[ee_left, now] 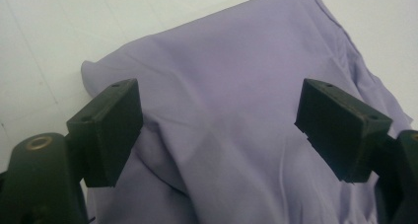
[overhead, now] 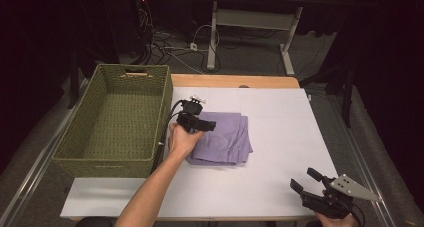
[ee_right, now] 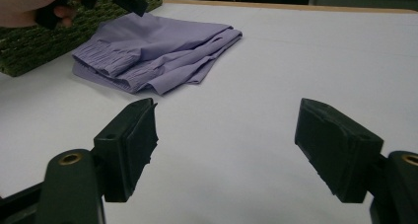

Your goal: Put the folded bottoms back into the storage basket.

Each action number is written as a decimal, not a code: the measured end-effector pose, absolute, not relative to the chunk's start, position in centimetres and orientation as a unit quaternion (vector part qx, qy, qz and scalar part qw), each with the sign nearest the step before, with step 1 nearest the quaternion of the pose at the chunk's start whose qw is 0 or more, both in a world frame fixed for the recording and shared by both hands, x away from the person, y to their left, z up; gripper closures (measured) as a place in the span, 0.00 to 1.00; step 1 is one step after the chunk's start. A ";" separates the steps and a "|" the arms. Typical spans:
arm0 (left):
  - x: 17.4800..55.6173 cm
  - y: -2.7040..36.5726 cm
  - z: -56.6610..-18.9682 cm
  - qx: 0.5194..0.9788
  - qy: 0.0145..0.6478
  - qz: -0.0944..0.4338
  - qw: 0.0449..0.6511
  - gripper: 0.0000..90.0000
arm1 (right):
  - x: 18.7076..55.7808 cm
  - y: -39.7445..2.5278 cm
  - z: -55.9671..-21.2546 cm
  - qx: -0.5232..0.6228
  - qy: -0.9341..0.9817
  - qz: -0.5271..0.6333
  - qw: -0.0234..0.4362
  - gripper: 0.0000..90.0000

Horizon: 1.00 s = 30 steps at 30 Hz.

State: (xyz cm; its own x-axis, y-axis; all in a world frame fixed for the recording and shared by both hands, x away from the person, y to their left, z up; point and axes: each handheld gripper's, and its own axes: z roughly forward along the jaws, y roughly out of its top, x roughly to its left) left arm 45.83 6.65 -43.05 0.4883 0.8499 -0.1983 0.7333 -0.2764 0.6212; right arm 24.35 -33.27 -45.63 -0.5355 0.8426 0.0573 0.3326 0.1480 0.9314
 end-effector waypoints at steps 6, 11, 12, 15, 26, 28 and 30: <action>46.6 6.7 -43.5 0.794 0.509 0.084 0.322 0.19 | 24.3 -33.3 -45.6 0.409 0.715 0.507 0.252 0.27; 47.2 6.9 -44.1 0.791 0.523 0.078 0.309 0.19 | 24.3 -33.3 -45.6 0.409 0.715 0.508 0.252 0.27; 47.3 6.9 -44.2 0.790 0.525 0.077 0.308 0.19 | 24.3 -33.3 -45.6 0.409 0.715 0.508 0.252 0.27; 47.5 7.0 -44.4 0.790 0.528 0.081 0.299 0.19 | 24.4 -33.3 -45.6 0.408 0.715 0.508 0.251 0.27; 48.2 7.3 -45.5 0.791 0.545 0.066 0.271 0.19 | 24.3 -33.2 -45.6 0.407 0.715 0.509 0.254 0.27; 48.3 7.4 -45.8 0.793 0.547 0.054 0.262 0.19 | 24.3 -33.2 -45.6 0.408 0.715 0.508 0.254 0.27; 48.3 7.3 -45.9 0.795 0.546 0.051 0.259 0.19 | 24.3 -33.2 -45.6 0.407 0.715 0.508 0.255 0.27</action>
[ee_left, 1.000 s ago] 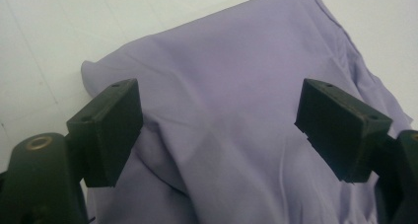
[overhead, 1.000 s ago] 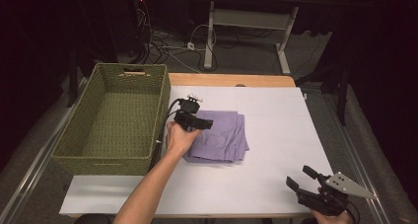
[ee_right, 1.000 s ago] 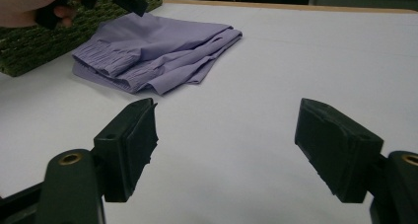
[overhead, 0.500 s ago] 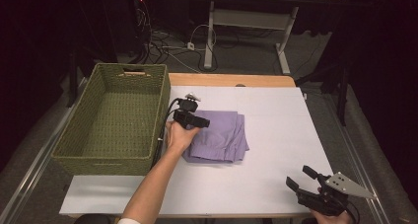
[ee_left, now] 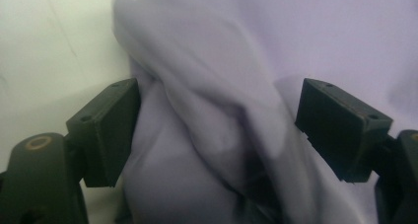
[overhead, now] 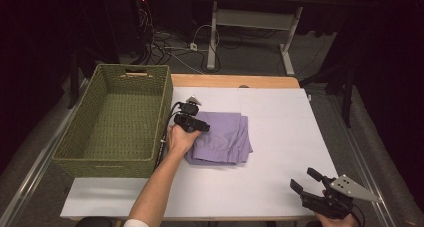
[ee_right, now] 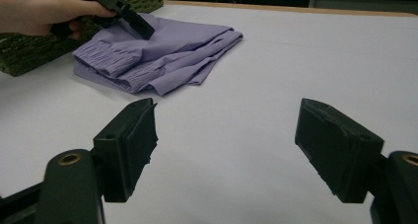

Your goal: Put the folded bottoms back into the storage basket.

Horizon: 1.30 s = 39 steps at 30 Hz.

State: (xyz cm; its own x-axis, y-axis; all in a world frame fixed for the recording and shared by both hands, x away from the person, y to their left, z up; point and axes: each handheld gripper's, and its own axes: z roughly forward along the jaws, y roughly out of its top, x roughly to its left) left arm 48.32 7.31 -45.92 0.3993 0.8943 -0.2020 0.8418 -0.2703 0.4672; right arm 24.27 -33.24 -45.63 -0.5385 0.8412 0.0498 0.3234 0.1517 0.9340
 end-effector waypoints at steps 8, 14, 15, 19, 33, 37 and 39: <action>48.1 7.0 -45.8 0.802 0.538 0.040 0.255 0.22 | 24.3 -33.2 -45.6 0.408 0.715 0.507 0.255 0.27; 47.9 6.5 -45.7 0.807 0.534 0.045 0.246 0.28 | 24.3 -33.2 -45.6 0.409 0.715 0.507 0.254 0.27; 47.8 6.4 -45.7 0.809 0.533 0.049 0.243 0.29 | 24.3 -33.2 -45.6 0.409 0.715 0.507 0.254 0.27; 47.6 6.2 -45.6 0.814 0.527 0.059 0.235 0.39 | 24.3 -33.1 -45.6 0.408 0.716 0.506 0.256 0.27; 47.2 6.0 -45.6 0.824 0.507 0.019 0.252 0.84 | 24.3 -33.0 -45.6 0.410 0.718 0.501 0.257 0.27; 47.1 6.0 -45.6 0.827 0.501 0.015 0.254 0.89 | 24.3 -33.0 -45.6 0.409 0.718 0.500 0.258 0.27; 47.2 6.0 -45.6 0.829 0.498 0.009 0.255 0.90 | 24.3 -33.1 -45.6 0.409 0.717 0.502 0.258 0.27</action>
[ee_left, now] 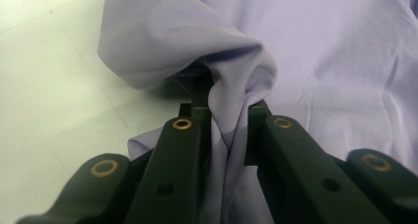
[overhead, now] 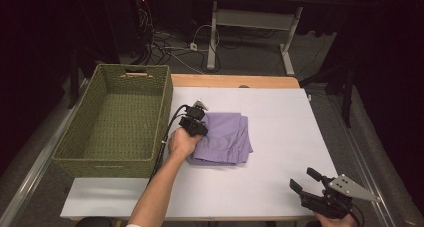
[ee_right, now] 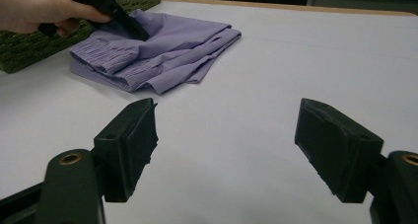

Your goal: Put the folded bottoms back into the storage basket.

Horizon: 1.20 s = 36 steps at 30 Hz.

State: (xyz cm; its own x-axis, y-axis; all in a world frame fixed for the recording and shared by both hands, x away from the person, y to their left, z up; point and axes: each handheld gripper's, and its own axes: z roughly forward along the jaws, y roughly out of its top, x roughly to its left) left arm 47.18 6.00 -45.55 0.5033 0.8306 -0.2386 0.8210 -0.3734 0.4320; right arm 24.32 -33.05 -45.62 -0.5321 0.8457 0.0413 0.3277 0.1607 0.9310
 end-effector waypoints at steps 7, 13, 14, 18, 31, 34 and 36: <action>46.8 5.8 -44.8 0.831 0.489 0.010 0.265 0.91 | 24.3 -33.2 -45.7 0.410 0.715 0.505 0.256 0.27; 46.0 5.5 -42.8 0.833 0.472 0.015 0.288 0.91 | 24.3 -33.2 -45.6 0.409 0.715 0.506 0.256 0.27; 45.9 5.5 -42.5 0.835 0.468 0.017 0.290 0.91 | 24.3 -33.2 -45.6 0.409 0.715 0.506 0.256 0.27; 45.5 5.6 -41.2 0.835 0.458 0.024 0.305 0.91 | 24.3 -33.2 -45.6 0.408 0.715 0.506 0.256 0.27; 44.0 5.4 -37.0 0.842 0.413 0.031 0.346 0.91 | 24.2 -33.2 -45.6 0.407 0.715 0.507 0.256 0.27; 43.9 6.0 -36.5 0.838 0.413 0.028 0.356 0.91 | 24.3 -33.2 -45.6 0.407 0.715 0.508 0.255 0.27; 43.9 6.4 -36.1 0.836 0.412 0.029 0.361 0.91 | 24.3 -33.2 -45.6 0.407 0.716 0.507 0.255 0.27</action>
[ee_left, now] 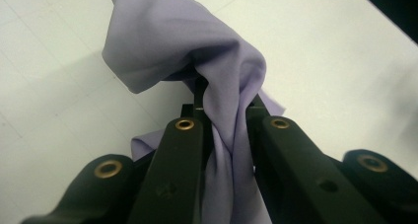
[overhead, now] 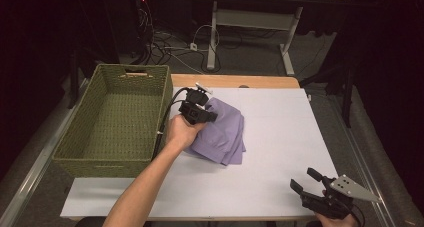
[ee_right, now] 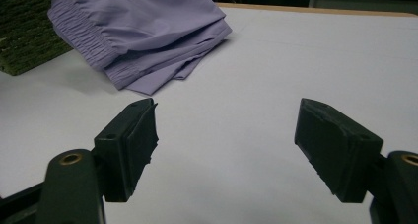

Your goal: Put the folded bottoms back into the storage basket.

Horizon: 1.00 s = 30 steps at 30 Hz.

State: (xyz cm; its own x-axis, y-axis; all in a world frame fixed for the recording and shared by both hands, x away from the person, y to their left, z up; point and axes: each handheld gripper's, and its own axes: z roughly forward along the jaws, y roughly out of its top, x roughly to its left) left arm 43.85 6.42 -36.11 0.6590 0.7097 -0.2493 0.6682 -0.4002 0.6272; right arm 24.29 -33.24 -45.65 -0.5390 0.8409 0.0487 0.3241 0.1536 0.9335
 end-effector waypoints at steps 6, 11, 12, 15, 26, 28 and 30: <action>43.6 7.3 -35.2 0.832 0.413 0.031 0.369 0.91 | 24.3 -33.2 -45.6 0.408 0.715 0.507 0.255 0.27; 43.3 7.8 -34.3 0.830 0.409 0.036 0.377 0.91 | 24.3 -33.2 -45.6 0.410 0.715 0.507 0.254 0.27; 43.2 7.9 -34.1 0.829 0.409 0.036 0.379 0.91 | 24.3 -33.2 -45.6 0.410 0.715 0.507 0.254 0.27; 43.2 8.0 -33.7 0.829 0.409 0.036 0.380 0.91 | 24.3 -33.3 -45.6 0.410 0.714 0.506 0.256 0.28; 42.1 9.2 -30.8 0.832 0.395 0.043 0.388 0.91 | 24.4 -33.2 -45.6 0.409 0.715 0.506 0.256 0.28; 41.8 9.7 -30.4 0.828 0.396 0.044 0.395 0.91 | 24.4 -33.2 -45.6 0.409 0.716 0.505 0.257 0.28; 41.6 10.2 -30.0 0.825 0.397 0.045 0.400 0.91 | 24.4 -33.2 -45.6 0.410 0.715 0.505 0.257 0.28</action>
